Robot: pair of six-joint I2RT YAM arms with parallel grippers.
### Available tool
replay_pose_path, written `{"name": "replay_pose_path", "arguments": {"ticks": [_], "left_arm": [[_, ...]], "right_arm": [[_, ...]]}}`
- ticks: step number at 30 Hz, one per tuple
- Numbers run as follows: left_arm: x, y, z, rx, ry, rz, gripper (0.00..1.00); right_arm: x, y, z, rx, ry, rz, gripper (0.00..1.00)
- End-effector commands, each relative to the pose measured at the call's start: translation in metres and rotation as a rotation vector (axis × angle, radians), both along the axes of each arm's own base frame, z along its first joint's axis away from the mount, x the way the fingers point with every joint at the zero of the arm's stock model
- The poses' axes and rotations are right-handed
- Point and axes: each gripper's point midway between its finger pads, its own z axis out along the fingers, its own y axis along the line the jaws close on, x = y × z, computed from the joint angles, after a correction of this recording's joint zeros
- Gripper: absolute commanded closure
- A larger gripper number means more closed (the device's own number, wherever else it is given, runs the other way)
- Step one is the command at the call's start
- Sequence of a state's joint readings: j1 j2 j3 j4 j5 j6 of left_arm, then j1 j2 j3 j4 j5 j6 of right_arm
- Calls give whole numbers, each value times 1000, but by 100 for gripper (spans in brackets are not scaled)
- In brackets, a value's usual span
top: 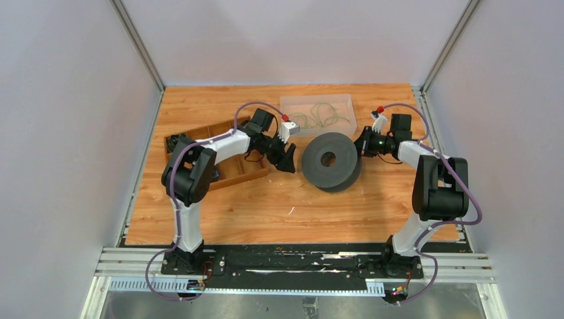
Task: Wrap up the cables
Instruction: Wrap the cable around the cable reel.
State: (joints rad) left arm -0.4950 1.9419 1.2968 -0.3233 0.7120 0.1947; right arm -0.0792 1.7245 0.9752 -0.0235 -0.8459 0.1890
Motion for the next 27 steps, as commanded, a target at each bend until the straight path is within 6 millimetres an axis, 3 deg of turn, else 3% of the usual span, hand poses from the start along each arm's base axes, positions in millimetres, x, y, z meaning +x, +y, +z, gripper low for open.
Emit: {"name": "replay_pose_path", "arguments": {"ticks": [1,5,12,22,27], "left_arm": [[20,-4,-5,-38,65,71,29],[27,-7,-11,-37,75,84,29],[19,-4,-33,-13,141,105,30],[-38,7,-57,23,306,74,45],[-64,-1,-62,12,369,26,49]], "right_arm": [[0,-22,-24,-159,-20,-11,99],[0,-21,-25,-154,-15,-8,99],[0,-21,-22,-152,-18,-15,99],[-1,-27,-42,-148,78,-137,99],[-2,-29,-48,-155,87,-155,99]]}}
